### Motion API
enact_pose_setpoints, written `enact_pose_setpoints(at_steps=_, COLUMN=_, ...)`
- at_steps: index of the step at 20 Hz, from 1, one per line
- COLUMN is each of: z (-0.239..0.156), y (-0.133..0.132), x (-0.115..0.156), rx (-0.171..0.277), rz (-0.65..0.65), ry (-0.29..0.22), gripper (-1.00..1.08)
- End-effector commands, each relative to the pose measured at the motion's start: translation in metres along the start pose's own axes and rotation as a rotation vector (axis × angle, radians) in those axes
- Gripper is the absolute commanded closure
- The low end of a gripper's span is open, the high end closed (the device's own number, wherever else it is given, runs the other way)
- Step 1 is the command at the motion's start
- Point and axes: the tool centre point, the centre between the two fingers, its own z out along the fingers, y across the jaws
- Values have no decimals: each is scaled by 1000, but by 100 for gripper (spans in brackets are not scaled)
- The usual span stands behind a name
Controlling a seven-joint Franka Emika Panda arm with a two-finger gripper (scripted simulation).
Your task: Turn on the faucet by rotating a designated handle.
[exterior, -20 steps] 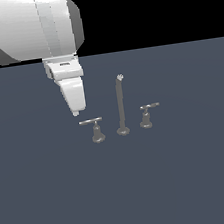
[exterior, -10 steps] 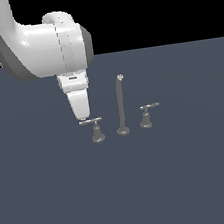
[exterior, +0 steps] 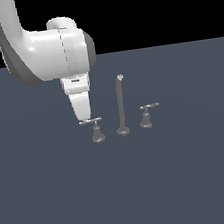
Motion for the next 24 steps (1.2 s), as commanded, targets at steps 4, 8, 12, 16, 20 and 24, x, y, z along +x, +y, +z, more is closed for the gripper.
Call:
enact_pose_setpoints(at_steps=4, z=0, y=12, x=-7, rx=0, rz=0, ry=0, gripper=108)
enact_pose_setpoints(at_steps=8, z=0, y=24, x=-15, rx=0, rz=0, ry=-1, gripper=108)
enact_pose_setpoints(at_steps=12, z=0, y=24, x=-13, rx=9, rz=6, ry=-1, gripper=108)
enact_pose_setpoints(at_steps=16, z=0, y=37, x=-12, rx=7, rz=5, ry=-1, gripper=108)
enact_pose_setpoints(at_steps=20, z=0, y=51, x=-11, rx=4, rz=3, ry=-1, gripper=108)
enact_pose_setpoints(at_steps=24, z=0, y=65, x=-11, rx=2, rz=2, ry=-1, gripper=108)
